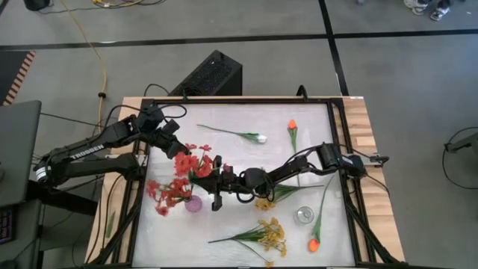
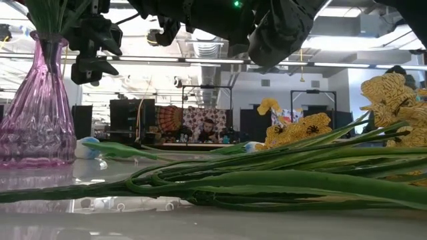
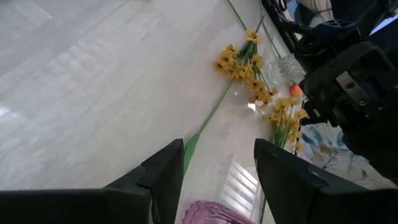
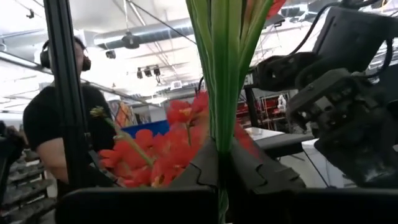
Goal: Sort flowers into vase by color
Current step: Put the red flowers into the purple vase
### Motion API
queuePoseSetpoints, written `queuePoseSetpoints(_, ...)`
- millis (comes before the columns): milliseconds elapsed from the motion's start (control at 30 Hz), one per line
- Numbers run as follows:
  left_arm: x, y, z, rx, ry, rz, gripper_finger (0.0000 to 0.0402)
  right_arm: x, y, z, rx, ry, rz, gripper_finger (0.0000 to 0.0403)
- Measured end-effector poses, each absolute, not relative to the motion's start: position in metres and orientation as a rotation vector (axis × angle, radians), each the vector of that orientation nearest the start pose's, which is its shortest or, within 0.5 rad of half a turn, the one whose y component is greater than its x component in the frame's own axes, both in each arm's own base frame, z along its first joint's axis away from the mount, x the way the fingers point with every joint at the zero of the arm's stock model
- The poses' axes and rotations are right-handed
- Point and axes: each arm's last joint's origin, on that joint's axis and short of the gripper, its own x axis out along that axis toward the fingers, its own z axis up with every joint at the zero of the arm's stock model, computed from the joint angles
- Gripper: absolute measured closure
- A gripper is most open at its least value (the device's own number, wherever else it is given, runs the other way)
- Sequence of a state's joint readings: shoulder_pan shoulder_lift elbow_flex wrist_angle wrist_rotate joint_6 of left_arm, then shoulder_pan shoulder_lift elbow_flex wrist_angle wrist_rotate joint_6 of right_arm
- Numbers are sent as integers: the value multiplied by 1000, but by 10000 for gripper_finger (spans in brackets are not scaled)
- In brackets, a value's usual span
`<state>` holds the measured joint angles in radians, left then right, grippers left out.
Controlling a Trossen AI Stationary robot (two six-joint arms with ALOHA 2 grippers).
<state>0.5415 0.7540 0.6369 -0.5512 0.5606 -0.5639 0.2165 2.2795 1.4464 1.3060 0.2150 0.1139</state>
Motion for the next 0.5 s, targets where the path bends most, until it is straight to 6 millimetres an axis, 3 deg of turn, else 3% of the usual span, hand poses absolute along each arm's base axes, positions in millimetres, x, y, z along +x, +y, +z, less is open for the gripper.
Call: queuePoseSetpoints(500,137,64,258,-892,569,143,219,482,97,197,153,-345,134,370)
